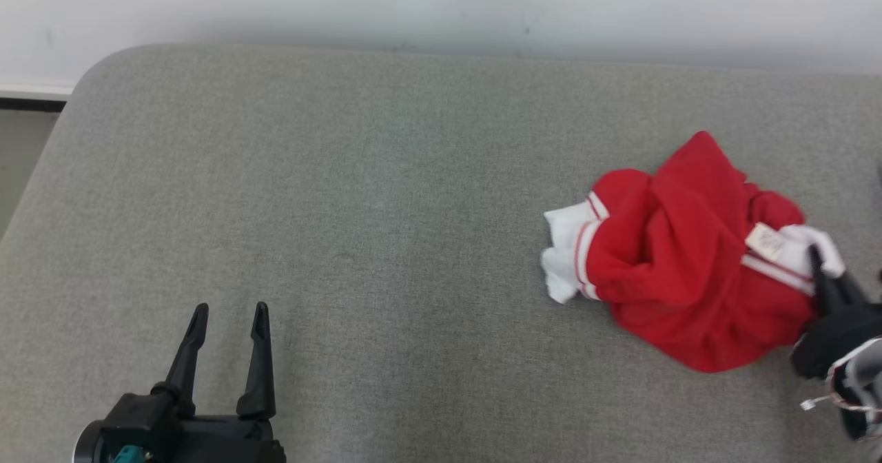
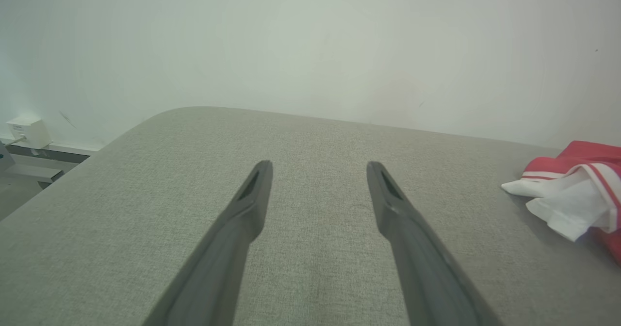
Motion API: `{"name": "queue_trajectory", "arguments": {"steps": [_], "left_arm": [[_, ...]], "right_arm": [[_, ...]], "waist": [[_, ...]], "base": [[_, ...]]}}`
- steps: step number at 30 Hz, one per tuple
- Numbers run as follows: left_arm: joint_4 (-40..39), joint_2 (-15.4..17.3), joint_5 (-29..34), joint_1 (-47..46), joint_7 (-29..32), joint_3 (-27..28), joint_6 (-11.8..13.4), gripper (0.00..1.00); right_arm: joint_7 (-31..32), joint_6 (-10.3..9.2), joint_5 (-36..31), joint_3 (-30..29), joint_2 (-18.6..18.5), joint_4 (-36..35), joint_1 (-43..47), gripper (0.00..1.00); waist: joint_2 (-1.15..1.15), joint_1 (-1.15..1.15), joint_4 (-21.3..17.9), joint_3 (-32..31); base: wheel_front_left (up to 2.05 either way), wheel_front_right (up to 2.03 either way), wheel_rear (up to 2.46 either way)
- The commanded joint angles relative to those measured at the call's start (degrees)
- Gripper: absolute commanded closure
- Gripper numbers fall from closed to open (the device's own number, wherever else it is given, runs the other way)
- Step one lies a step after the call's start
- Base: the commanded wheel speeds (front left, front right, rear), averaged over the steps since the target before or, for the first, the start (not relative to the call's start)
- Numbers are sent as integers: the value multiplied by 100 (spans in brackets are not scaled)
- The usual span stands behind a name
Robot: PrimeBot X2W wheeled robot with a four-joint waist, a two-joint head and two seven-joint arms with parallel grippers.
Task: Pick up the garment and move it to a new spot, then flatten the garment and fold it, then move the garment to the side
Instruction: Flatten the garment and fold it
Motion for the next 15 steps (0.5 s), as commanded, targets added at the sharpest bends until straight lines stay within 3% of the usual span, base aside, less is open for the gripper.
{"name": "queue_trajectory", "arguments": {"steps": [1, 9, 12, 15], "left_arm": [[18, -2, 39, 58, -3, 14, -6, 0], [58, -3, 18, 80, -3, -57, -24, 0], [64, -1, 19, 112, -3, -69, -25, 0], [70, -2, -3, 171, -3, -61, -17, 0]], "right_arm": [[-48, -19, 38, -62, -175, -49, -69, 100], [-37, -18, -51, -264, -1053, -648, -562, 100], [69, -18, -127, -270, -1132, -1059, -766, 100], [228, -17, -211, -122, -977, -1585, -844, 100]], "waist": [[0, -1, -87, -98], [0, -1, -157, -310], [0, -1, -126, -410], [0, -1, -69, -507]], "base": [[0, 0, 0], [0, 0, 0], [0, 0, 0], [0, 0, 0]]}}
